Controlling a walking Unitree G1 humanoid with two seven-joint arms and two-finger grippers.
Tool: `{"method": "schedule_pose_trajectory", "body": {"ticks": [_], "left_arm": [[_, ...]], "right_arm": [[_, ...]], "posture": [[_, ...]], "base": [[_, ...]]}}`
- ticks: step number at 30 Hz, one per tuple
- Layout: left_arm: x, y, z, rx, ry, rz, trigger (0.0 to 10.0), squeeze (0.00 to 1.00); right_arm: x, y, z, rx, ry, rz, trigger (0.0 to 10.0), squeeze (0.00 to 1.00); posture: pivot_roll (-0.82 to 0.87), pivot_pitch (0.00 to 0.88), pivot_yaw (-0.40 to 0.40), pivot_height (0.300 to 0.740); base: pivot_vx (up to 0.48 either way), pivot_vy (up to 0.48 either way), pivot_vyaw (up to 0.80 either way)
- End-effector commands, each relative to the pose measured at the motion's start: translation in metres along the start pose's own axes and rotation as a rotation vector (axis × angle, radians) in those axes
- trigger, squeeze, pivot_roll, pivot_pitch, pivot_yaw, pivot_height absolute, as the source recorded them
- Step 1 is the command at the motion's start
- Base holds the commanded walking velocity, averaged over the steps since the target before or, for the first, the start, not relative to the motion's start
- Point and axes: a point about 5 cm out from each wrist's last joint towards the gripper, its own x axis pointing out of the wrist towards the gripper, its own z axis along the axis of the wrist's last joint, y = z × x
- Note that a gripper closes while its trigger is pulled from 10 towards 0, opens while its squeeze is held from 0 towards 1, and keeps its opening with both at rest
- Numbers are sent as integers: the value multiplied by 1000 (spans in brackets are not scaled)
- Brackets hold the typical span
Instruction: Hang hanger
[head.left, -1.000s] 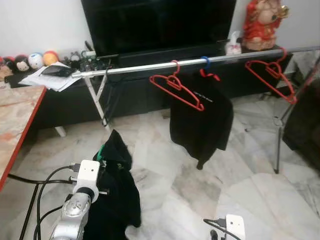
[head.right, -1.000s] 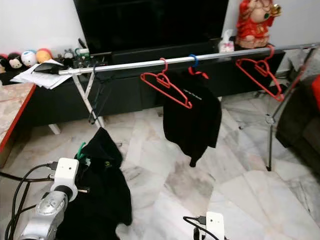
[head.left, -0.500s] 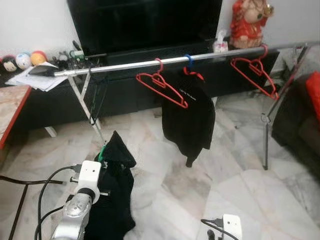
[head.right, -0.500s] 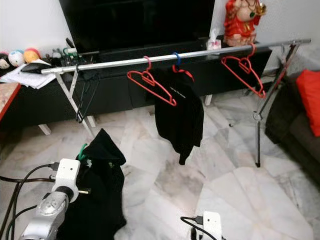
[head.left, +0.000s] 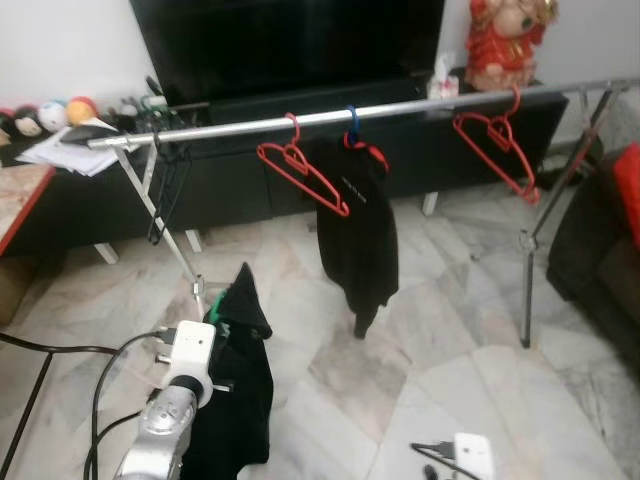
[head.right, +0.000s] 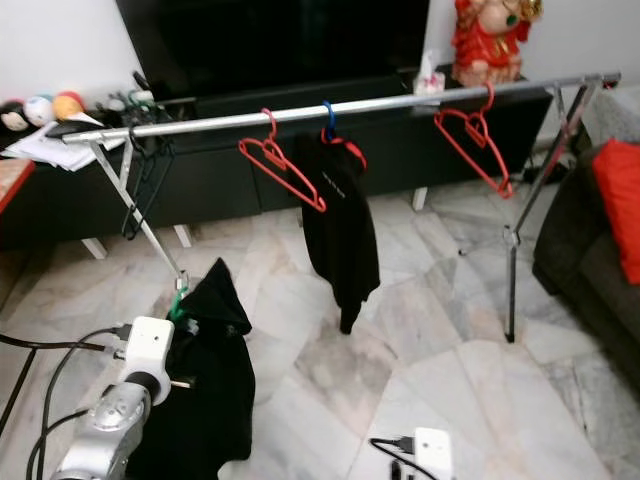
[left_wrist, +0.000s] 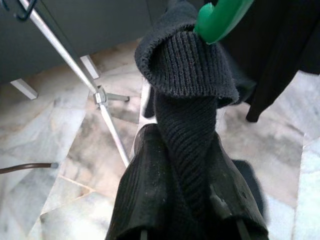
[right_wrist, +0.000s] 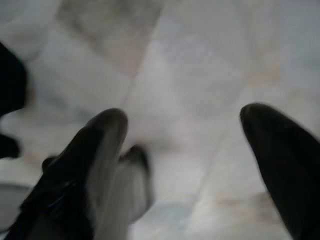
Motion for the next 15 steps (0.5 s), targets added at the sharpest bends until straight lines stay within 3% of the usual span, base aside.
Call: {"method": "schedule_pose_trajectory", "body": {"ticks": [1,10,15], "left_arm": [[0,9,5,15,-14,32,10000,0],[-2,22,2,24,-6,76,10000,0],[-5,40,1,47,2,157,10000,0]], "right_arm": [[0,12,-2,15,7,31,10000,0],[0,12,-1,15,11,53,10000,0],[0,12,-1,13,9,56,10000,0]], "posture": [[-193,0,45,740],[-190,0,40,740],[-191,0,39,740]], "base": [[0,-307,0],[0,-304,0],[0,-272,0]]}}
